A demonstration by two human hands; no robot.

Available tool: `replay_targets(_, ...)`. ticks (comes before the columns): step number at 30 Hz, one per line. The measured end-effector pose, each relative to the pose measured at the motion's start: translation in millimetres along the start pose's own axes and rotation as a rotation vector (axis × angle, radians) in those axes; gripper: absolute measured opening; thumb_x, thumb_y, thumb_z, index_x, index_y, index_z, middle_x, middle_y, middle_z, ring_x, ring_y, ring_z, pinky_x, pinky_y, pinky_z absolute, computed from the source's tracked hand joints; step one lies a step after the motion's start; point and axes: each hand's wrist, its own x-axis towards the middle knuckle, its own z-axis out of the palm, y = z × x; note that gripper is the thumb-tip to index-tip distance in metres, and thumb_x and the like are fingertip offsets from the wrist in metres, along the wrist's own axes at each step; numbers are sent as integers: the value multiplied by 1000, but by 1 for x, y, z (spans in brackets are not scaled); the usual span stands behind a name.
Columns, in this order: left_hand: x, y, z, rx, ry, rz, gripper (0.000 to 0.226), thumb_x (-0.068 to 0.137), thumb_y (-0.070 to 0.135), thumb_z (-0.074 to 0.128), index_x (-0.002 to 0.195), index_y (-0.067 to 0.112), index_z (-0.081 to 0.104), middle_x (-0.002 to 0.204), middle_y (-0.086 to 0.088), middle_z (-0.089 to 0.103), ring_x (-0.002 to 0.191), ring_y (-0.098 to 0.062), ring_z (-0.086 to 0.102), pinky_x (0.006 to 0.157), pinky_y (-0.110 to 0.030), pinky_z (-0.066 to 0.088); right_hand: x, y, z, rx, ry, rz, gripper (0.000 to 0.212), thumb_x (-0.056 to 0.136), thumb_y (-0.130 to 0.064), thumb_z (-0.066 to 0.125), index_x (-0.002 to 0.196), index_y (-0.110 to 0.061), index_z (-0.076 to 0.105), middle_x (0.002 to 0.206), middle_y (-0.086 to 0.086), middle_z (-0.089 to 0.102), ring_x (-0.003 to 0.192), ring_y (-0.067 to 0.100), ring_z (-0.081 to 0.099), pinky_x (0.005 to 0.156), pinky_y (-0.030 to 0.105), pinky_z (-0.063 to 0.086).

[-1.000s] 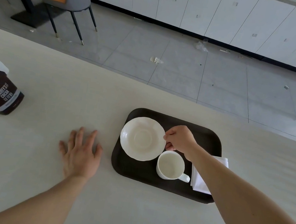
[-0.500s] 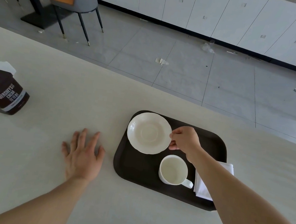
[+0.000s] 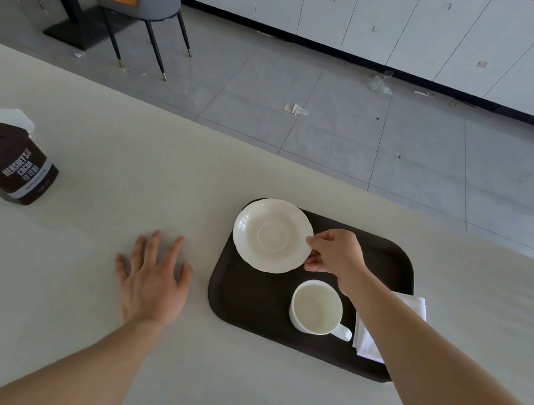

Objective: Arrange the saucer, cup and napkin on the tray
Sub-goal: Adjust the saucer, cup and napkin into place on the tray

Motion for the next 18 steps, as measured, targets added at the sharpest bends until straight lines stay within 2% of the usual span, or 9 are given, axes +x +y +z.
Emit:
replay_targets(10, 0, 1, -1, -5, -3, 1, 51, 90, 44, 48, 140, 38, 45, 155, -4, 36, 147, -28, 23, 117, -58, 11, -1, -4, 2, 102, -55, 65, 12, 86, 3, 71, 95, -1, 65, 79, 21, 74, 62, 29, 76, 58, 36, 64)
replay_targets(18, -1, 1, -3, -15, -4, -2, 51, 90, 44, 49, 140, 37, 46, 156, -5, 36, 148, -28, 23, 117, -58, 11, -5, -4, 0, 212, -141, 115, 16, 87, 6, 68, 102, 5, 63, 87, 26, 72, 67, 32, 75, 56, 34, 62)
